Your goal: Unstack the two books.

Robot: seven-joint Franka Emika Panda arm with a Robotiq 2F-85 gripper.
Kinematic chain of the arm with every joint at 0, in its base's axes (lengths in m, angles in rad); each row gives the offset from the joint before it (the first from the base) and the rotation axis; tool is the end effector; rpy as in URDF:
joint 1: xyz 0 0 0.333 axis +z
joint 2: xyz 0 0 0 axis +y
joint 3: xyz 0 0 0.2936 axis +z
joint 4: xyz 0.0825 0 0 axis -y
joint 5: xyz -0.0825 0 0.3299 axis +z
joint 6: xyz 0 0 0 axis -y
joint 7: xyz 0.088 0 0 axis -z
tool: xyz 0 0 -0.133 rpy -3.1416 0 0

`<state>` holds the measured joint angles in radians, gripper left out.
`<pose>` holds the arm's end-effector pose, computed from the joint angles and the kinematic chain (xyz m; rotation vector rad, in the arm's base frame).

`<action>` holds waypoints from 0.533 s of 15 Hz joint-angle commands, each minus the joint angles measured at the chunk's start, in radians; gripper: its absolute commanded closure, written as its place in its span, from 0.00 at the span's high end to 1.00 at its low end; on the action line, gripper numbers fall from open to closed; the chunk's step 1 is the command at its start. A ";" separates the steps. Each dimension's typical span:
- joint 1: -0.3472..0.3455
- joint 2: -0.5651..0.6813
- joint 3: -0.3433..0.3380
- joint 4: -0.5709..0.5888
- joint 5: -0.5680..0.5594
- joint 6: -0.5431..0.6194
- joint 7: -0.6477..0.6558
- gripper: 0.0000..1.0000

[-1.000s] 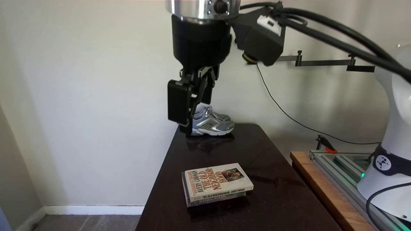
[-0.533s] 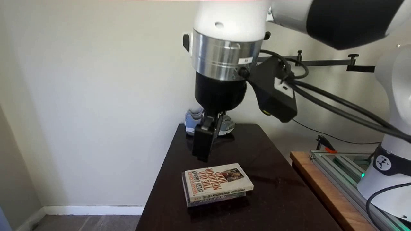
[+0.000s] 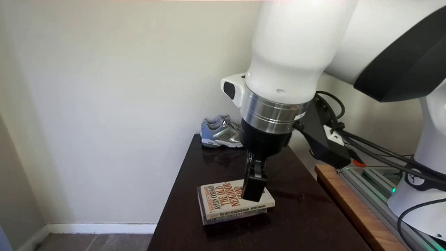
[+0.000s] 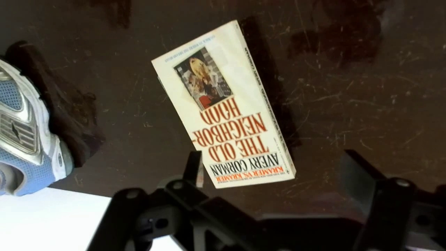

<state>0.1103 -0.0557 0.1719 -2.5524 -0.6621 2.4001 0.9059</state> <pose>0.3974 0.0986 0.2788 2.7215 -0.1446 0.2221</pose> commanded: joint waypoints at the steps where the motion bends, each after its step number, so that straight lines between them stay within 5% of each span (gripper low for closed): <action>1: 0.003 0.000 -0.007 -0.006 0.002 -0.002 -0.002 1.00; 8: 0.014 0.026 0.003 -0.012 -0.095 0.046 -0.090 1.00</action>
<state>0.1222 -0.0538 0.1770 -2.5582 -0.6863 2.4054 0.8537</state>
